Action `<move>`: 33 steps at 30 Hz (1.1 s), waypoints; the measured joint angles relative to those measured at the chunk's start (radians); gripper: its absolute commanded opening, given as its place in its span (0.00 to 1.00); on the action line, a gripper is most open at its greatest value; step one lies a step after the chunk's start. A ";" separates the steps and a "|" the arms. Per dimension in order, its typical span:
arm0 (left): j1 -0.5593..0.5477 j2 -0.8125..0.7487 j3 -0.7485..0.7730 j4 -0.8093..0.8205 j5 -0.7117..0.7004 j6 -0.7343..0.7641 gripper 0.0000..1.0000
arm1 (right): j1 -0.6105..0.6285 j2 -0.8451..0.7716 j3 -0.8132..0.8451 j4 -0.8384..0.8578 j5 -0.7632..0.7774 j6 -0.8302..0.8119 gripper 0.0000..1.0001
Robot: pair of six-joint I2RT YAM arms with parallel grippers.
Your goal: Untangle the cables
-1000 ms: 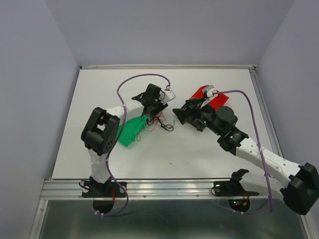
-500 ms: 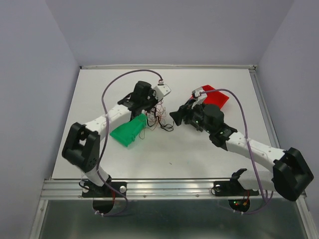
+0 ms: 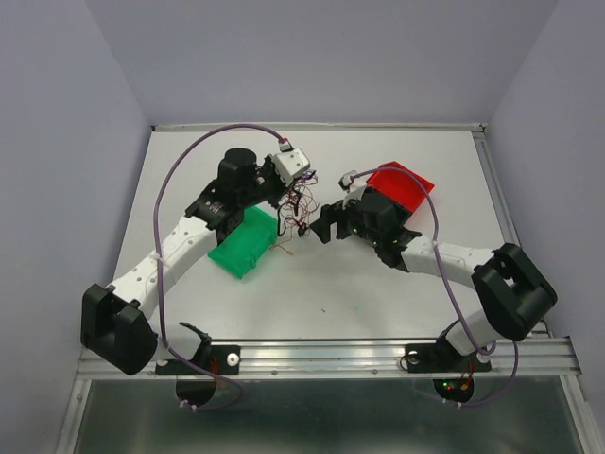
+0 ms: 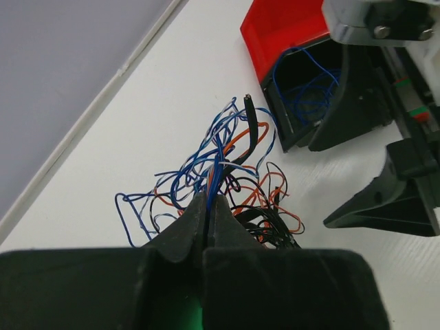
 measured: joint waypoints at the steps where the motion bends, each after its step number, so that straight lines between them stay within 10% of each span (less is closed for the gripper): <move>1: 0.000 -0.003 -0.005 -0.005 0.008 -0.003 0.00 | 0.000 0.017 0.010 0.006 -0.006 0.000 0.90; 23: 0.002 -0.066 0.025 -0.132 0.267 -0.045 0.00 | 0.027 0.008 -0.010 0.267 -0.080 0.010 0.93; 30: 0.023 -0.012 0.082 -0.198 0.463 -0.031 0.01 | 0.034 0.006 -0.010 0.278 -0.128 0.002 0.21; 33: 0.030 -0.002 0.084 -0.215 0.491 -0.021 0.22 | 0.039 -0.010 -0.010 0.259 -0.145 0.008 0.03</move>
